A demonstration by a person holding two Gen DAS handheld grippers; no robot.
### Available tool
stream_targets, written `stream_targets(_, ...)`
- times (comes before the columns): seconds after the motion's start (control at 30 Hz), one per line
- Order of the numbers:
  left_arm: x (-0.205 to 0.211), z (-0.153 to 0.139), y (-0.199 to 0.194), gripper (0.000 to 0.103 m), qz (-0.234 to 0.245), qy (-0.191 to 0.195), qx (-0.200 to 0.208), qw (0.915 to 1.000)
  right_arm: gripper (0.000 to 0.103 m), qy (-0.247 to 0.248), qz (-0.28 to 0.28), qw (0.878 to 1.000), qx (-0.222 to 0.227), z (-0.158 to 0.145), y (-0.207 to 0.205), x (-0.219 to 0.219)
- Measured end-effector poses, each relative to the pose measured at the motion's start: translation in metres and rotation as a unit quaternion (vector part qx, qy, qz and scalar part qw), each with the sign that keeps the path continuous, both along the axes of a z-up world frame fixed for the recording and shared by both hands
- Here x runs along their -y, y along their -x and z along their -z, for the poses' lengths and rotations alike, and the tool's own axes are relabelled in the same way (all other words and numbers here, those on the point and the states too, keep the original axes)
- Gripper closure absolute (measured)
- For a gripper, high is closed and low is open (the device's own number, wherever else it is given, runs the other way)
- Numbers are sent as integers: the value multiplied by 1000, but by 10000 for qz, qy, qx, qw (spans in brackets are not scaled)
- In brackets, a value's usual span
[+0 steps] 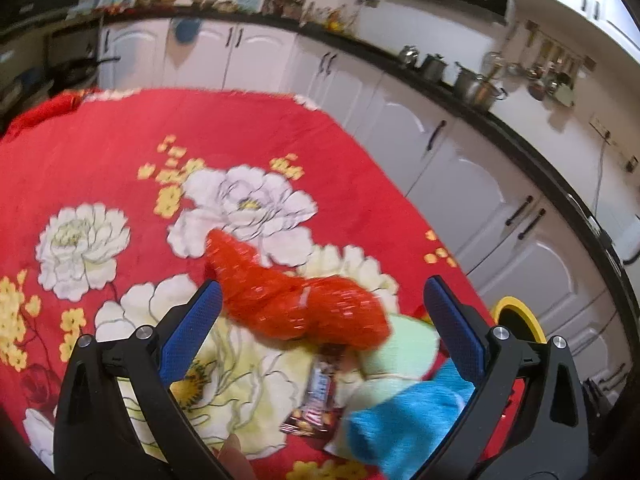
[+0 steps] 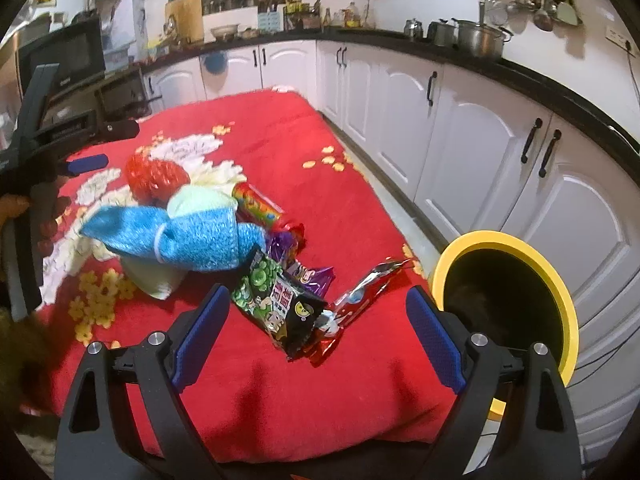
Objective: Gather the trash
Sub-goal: 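Grasp the red mesh bag with the left tool while the right tool grasps a green snack bag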
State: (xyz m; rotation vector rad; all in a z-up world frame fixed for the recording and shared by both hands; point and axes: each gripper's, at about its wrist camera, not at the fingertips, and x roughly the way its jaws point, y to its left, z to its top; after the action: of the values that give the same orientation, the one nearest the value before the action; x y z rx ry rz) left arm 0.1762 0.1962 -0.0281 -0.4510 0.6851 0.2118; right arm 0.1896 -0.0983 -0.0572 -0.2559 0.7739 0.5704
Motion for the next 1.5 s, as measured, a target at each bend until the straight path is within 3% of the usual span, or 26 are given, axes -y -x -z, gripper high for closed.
stream_targets(0.23, -30, 38, -11, 11, -222, 1085, -379, 9931, 17, 257, -150, 9994, -162, 21, -13, -15)
stream_targets(0.47, -39, 56, -21, 11, -356, 1485, -534, 9868, 27, 478, -340, 9978, -302, 34, -21, -31)
stream_targets(0.53, -40, 56, -21, 11, -402, 1499, -513, 9865, 33, 538, -396, 9972, -322, 37, -21, -34)
stream_targets(0.63, -42, 58, -22, 21, -437, 1493, -512, 9865, 47, 624, -494, 9964, -300, 39, -19, -39)
stream_targets(0.7, -43, 59, -21, 32, -419, 1508, -485, 9865, 64, 673, -586, 9957, -228, 36, -14, -41)
stream_targets(0.87, -40, 58, -20, 52, -272, 1528, -427, 9870, 88, 647, -758, 9946, -295, 35, -6, -45)
stream_targets(1.17, -39, 46, -9, 80, -109, 1471, -229, 9888, 90, 247, -708, 9959, -514, 32, 5, -40)
stream_targets(1.5, -35, 21, 4, 84, 69, 1314, 3, 9913, 90, -63, -770, 9954, -568, 21, 22, -35)
